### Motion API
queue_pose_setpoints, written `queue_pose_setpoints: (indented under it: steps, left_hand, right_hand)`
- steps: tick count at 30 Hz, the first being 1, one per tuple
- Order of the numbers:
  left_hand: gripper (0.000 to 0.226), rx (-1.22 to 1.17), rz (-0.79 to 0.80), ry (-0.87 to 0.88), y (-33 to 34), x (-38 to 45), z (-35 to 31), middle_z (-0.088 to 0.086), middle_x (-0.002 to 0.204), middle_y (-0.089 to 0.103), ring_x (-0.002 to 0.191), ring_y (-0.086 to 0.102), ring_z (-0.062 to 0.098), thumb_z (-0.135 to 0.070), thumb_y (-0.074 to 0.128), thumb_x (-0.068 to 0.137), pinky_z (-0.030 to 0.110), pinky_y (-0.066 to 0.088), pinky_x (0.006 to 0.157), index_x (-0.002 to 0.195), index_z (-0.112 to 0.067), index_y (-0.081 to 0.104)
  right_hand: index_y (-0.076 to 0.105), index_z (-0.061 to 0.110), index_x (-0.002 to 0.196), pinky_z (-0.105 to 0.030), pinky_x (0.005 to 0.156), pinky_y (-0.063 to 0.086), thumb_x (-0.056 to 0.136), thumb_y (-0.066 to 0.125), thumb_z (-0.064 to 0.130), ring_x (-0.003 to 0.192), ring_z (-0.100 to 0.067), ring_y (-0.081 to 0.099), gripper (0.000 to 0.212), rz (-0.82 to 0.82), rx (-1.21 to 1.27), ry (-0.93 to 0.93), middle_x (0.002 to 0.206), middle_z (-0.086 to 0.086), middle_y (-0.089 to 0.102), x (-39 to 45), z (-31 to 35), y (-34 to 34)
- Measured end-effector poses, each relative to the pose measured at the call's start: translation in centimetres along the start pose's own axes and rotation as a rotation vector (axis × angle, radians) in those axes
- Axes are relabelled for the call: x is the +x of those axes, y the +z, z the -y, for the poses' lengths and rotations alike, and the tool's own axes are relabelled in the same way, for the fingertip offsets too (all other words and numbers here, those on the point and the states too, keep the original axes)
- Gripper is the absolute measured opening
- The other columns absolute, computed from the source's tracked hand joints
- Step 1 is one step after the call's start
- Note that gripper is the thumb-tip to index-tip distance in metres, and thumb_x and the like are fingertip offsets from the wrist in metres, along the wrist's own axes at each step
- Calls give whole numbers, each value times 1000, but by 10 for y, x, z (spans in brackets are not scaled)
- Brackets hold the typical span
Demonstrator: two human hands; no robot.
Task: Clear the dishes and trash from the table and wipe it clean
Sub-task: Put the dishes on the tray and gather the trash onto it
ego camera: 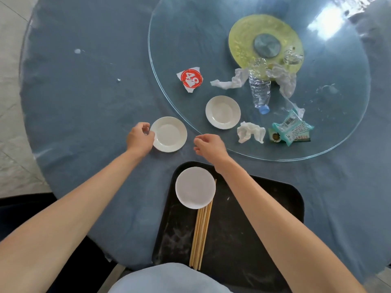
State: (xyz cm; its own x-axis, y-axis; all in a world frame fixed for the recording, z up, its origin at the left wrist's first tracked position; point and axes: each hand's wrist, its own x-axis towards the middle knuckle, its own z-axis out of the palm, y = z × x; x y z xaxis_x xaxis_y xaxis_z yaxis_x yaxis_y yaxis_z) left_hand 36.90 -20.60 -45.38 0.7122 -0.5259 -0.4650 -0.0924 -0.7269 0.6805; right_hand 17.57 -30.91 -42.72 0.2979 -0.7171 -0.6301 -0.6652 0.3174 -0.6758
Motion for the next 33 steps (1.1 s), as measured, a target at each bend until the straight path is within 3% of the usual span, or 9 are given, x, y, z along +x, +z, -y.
queue_pose_setpoints:
  steps: [2,5,8,12,16,20,24,27,33]
  left_hand:
    - [36,11,24,4,3,8,1,4,124,67,105,63,21,-13,59,95,27,45,91,131,-10,61]
    - [31,-18,30,-1,5,16,5,-1,112,68,94,62,15,-12,63,93,24,46,87,123,-11,66]
    - [23,-127,11,-55,3,25,18,0,100,71,93,69,19,-6,69,85,40,59,91,106,-15,71]
    - [23,-233,24,-121,-4,29,25,-2,91,72,99,71,23,-4,70,79,48,60,89,85,-26,70]
    - [19,-293,-34,-45,-22,7,5,-4,90,71,91,71,19,-8,72,78,43,63,82,87,-25,72]
    - [19,-472,12,64,-15,-5,-53,1,92,71,86,69,14,2,71,84,32,63,73,92,-16,71]
    - [19,-578,180,109,28,9,-124,6,89,71,82,70,15,7,72,84,33,63,74,89,-12,70]
    - [19,-501,254,124,70,20,-152,6,87,70,82,70,17,7,72,83,36,64,78,89,-11,70]
    - [22,-223,183,63,122,34,-139,-5,85,72,83,73,19,-1,74,78,38,64,80,95,-14,76]
  right_hand:
    - [69,-6,95,-44,88,62,92,56,17,70,-13,61,26,31,-20,24,85,-22,70,9,1,19]
    - [68,-6,96,-43,82,63,89,54,16,68,-16,63,27,43,-11,68,76,-7,62,21,3,42]
    - [61,18,76,-39,81,59,88,57,19,80,-22,71,13,-15,15,81,77,2,67,26,3,54]
    - [71,18,83,-43,87,63,88,66,9,88,-23,77,11,-8,133,140,78,0,73,31,-1,51]
    - [76,14,89,-41,85,64,85,71,11,83,-19,78,7,37,182,34,86,-5,79,18,7,33]
    - [77,19,93,-31,82,64,88,75,13,89,-18,77,9,-129,346,-110,91,-2,79,13,32,-15]
    - [78,25,91,-26,82,62,90,73,11,85,-10,75,15,-392,485,-114,89,3,79,34,38,-71]
    - [81,23,91,-31,84,64,88,75,12,83,-12,77,13,-490,463,-12,87,2,80,52,23,-103]
    - [72,37,54,-41,87,64,87,75,13,83,-15,76,41,-497,361,115,68,10,75,70,-2,-110]
